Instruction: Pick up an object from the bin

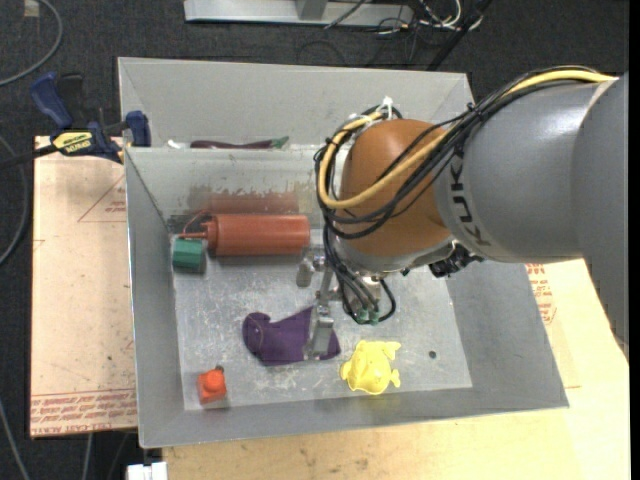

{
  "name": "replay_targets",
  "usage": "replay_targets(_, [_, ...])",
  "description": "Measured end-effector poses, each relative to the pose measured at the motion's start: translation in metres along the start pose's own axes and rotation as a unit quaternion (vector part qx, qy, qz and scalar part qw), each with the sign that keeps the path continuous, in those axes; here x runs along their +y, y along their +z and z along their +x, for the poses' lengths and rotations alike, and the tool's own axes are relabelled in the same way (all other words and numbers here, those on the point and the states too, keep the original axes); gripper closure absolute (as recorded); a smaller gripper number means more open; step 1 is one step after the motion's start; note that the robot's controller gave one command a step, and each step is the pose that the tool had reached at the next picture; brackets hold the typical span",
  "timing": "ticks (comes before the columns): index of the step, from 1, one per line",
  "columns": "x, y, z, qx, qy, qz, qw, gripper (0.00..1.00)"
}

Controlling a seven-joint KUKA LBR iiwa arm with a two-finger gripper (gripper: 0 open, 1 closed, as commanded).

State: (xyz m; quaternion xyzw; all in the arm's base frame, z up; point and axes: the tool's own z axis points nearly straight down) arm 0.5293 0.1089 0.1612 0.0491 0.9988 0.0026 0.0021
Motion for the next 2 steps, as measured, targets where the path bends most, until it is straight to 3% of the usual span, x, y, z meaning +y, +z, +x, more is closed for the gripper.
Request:
replay_targets(1, [-0.01, 0.053, -0.015, -0.0036, -0.066, -0.001, 0.9978, 0.0])
replay_targets(2, [-0.002, 0.091, 0.002, 0.0, -0.026, -0.001, 0.9997, 1.0])
